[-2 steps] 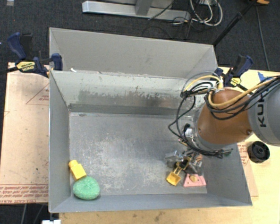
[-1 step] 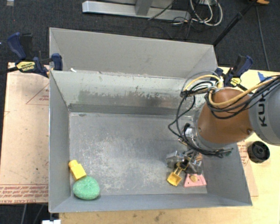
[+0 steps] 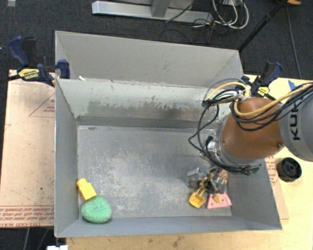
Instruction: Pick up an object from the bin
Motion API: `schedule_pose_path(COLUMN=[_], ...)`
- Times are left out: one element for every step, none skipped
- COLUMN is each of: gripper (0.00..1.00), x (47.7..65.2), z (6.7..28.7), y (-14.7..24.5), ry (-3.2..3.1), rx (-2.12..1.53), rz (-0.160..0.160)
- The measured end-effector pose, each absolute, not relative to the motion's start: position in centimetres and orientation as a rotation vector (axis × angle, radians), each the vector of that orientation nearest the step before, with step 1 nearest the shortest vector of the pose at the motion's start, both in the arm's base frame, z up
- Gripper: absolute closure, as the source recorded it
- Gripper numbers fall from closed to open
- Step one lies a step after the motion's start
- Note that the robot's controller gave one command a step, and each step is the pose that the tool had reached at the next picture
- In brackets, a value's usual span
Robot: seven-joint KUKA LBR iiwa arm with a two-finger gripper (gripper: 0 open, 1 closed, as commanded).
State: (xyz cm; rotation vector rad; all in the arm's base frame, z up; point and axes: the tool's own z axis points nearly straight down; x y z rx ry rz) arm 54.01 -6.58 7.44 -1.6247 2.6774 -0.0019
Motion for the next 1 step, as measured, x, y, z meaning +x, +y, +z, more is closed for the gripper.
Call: schedule_pose_path(gripper=[1.00], x=[53.82], z=[7.94], y=[-6.59], ry=[2.683], rx=[-1.628], rz=[0.004])
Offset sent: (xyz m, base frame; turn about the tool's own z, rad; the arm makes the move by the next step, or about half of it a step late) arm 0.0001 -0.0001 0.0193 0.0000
